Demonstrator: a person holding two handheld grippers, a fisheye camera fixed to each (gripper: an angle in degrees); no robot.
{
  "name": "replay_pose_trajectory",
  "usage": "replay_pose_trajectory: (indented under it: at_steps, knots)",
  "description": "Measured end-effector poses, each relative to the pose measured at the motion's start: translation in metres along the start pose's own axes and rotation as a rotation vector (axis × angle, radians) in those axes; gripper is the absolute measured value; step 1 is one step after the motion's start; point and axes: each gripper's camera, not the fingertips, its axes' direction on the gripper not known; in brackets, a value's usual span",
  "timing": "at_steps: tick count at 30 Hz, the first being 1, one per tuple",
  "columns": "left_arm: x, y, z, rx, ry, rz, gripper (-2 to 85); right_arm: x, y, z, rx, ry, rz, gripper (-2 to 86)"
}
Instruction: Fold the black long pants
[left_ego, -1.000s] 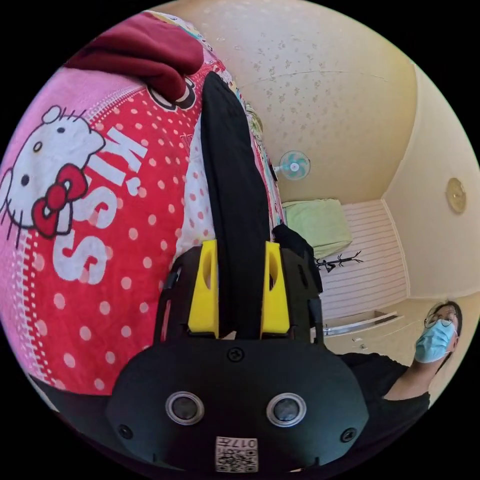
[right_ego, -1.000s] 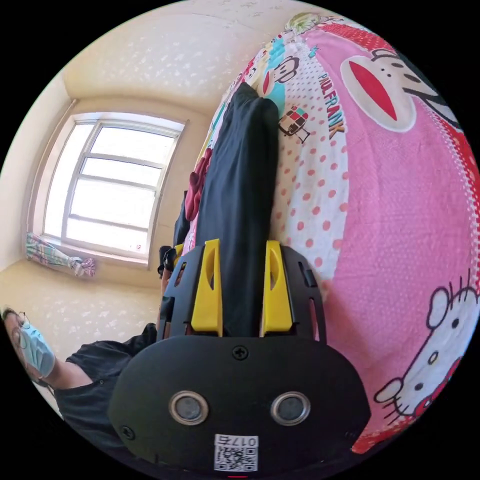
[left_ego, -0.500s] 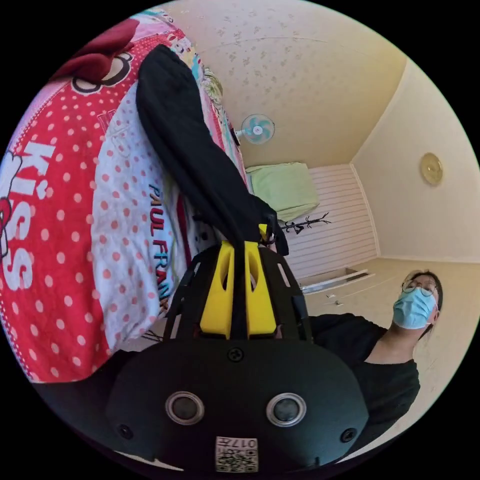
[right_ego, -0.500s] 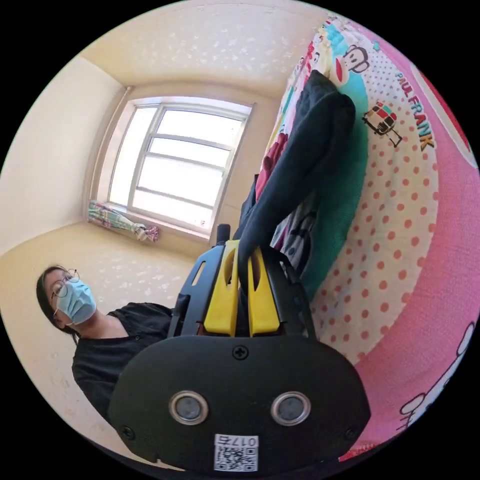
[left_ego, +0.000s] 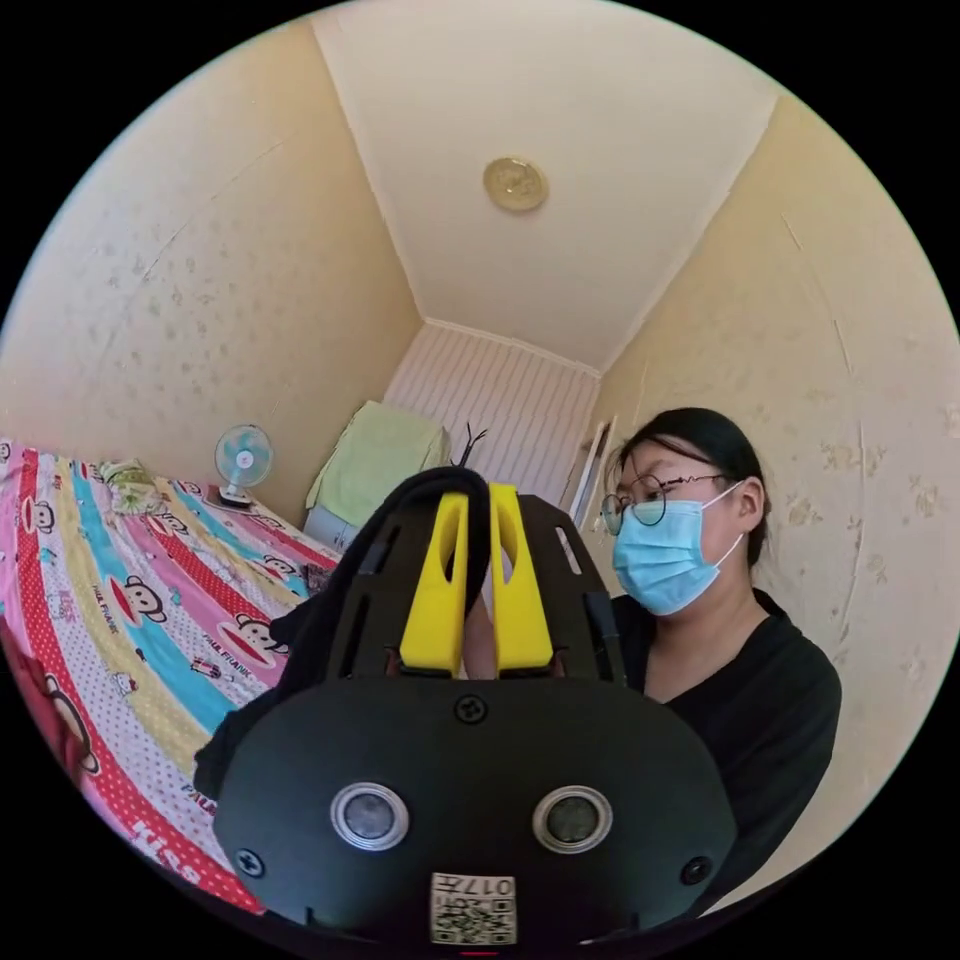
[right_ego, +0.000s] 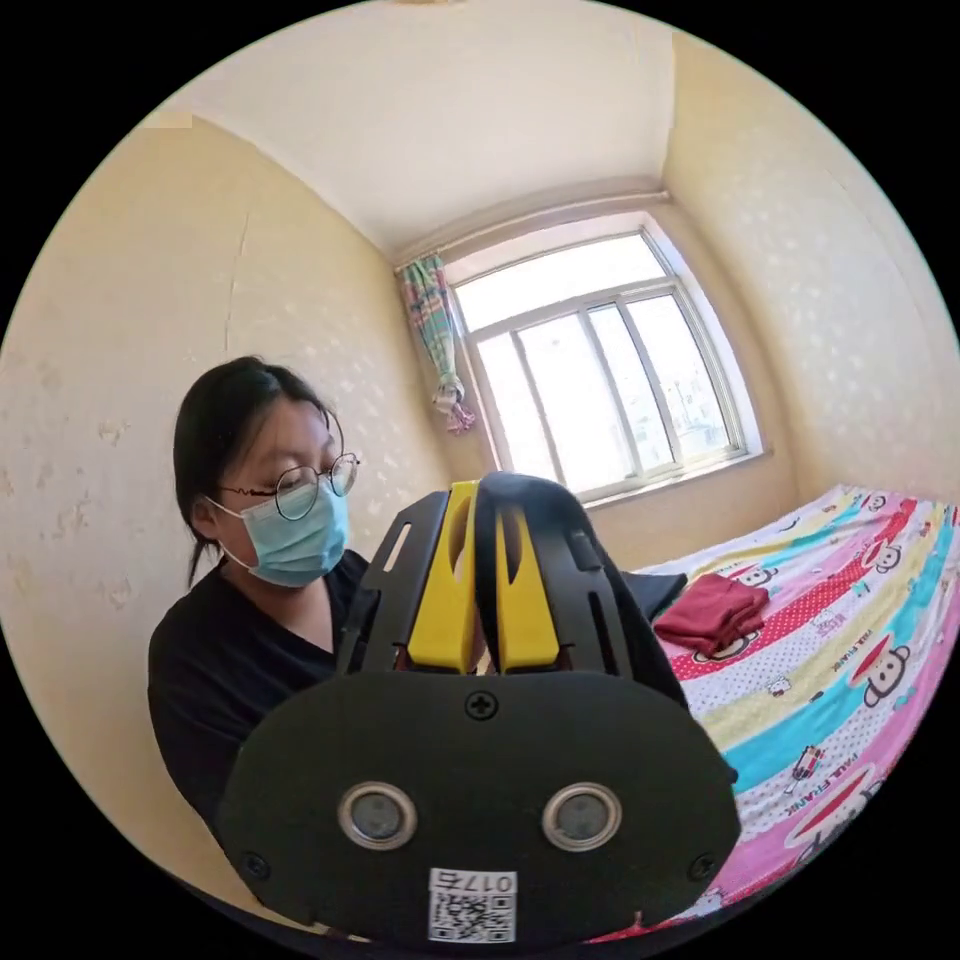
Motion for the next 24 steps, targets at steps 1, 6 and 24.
replay_pose_trajectory:
  at_steps: [1, 6, 24]
  knots:
    - [0.005, -0.009, 0.002, 0.011, 0.001, 0.01, 3.9, -0.008, -0.012, 0.0, 0.001, 0.012, -0.018, 0.1]
    - [-0.014, -0.066, 0.011, 0.08, -0.066, 0.002, 3.7, -0.024, -0.088, 0.006, 0.02, 0.222, -0.063, 0.1]
    - [-0.369, 0.084, 0.051, -0.332, -0.593, -0.451, 5.2, 0.315, 0.085, 0.04, -0.192, 0.719, 0.492, 0.5]
